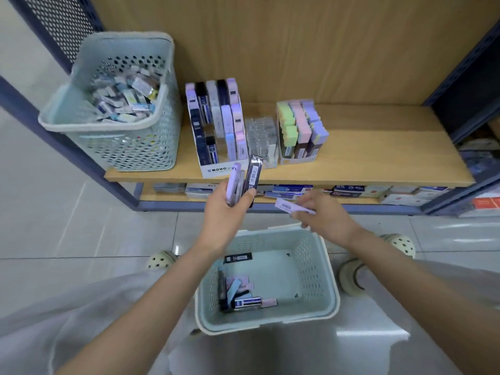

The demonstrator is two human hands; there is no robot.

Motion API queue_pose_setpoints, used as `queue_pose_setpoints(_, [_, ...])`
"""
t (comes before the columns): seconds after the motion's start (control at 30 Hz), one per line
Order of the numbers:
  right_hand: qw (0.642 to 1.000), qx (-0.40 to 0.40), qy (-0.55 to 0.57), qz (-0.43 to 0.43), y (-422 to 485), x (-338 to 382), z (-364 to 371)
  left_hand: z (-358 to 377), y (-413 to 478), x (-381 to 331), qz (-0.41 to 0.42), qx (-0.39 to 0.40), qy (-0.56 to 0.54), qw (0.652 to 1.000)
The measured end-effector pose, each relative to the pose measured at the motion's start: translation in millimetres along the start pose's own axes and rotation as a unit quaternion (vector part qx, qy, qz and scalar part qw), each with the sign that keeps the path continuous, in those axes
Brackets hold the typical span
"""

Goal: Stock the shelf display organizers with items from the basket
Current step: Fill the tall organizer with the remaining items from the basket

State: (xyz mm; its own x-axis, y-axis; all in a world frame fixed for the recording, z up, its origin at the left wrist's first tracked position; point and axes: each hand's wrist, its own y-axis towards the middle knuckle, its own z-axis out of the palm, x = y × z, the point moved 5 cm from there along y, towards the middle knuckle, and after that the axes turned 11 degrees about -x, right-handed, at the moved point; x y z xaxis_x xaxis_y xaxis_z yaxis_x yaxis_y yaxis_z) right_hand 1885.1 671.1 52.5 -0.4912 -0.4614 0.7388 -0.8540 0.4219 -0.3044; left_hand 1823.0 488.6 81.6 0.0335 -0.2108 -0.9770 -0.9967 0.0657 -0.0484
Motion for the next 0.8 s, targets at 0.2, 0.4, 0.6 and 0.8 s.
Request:
queue_pose_setpoints(0.2, [0.977, -0.077, -0.077, -0.186, 44, 88, 11, -38, 29, -4, 0.024, -0.042, -0.019, 0.999])
queue_pose_setpoints(0.4, [0.944, -0.114, -0.175, -0.255, 95, 136, 37, -65, 52, 1, 0.019, -0.076, -0.005, 0.997])
queue_pose_setpoints(0.6, [0.908, -0.098, -0.280, -0.296, 130, 144, 57, -78, 65, 8, 0.009, -0.096, -0.002, 0.995])
queue_pose_setpoints(0.8, [0.887, -0.087, -0.337, -0.303, 143, 141, 70, -79, 71, 18, -0.010, -0.088, -0.006, 0.996])
